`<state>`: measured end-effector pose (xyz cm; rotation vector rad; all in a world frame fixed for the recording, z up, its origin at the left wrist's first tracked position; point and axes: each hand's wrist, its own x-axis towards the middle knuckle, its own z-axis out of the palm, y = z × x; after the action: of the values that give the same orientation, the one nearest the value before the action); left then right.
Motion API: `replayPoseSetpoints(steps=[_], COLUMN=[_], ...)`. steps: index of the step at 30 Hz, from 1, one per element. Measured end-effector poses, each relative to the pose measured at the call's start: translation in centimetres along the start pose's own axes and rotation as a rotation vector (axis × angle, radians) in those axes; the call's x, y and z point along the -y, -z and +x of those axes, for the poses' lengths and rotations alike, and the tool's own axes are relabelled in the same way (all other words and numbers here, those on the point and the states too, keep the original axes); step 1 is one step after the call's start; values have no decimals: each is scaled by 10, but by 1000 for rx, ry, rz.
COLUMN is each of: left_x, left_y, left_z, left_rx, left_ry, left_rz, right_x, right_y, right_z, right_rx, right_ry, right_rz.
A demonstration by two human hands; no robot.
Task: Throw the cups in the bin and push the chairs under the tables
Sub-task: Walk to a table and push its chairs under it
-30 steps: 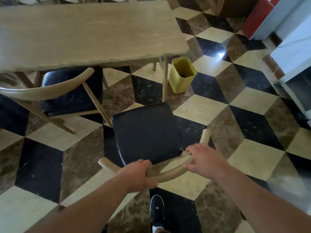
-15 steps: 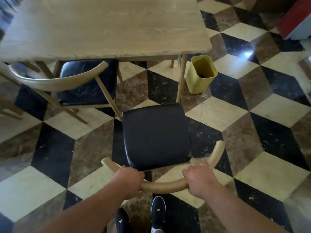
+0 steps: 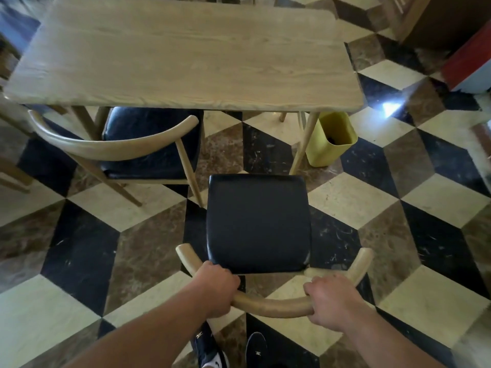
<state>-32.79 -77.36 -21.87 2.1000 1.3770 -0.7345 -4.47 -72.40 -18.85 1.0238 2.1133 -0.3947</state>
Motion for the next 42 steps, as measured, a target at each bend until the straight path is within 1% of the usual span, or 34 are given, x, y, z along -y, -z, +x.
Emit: replayPoseSetpoints(steps=[6,12,14,17,20,24,29,34,38,42], left_x=[39,70,82,93,105,125,146,160,170,179], left_y=[32,69,96,107,128,162,189,213,231,240], left_z=[25,51,86,88,114,145,177,196,207,214], left_rx=[-56,-59,-48,-25,-27,-30,-15,-7,-15,9], left_ry=[-23,4,18,38,67,112,139,150,165,168], left_rz=[7,-10,-6,4,6,-9,-16,-3,23,74], right_x=[-18,-42,-76,-78,-104,-137,-167,-185,-195,-196], right_y=[35,76,95,111,130,168,199,219,229,238], right_z=[33,68,97,106,130,162,193,217,231,243], right_rx=[-30,-47,-79,-73,-100,-92,-78,-66,-92,-108], right_ry=[-54,-42,-26,-22,-17,9,31,56,64,90], right_rz=[26,-6,4,-21,-35,-22,-46,-27,-6,-58])
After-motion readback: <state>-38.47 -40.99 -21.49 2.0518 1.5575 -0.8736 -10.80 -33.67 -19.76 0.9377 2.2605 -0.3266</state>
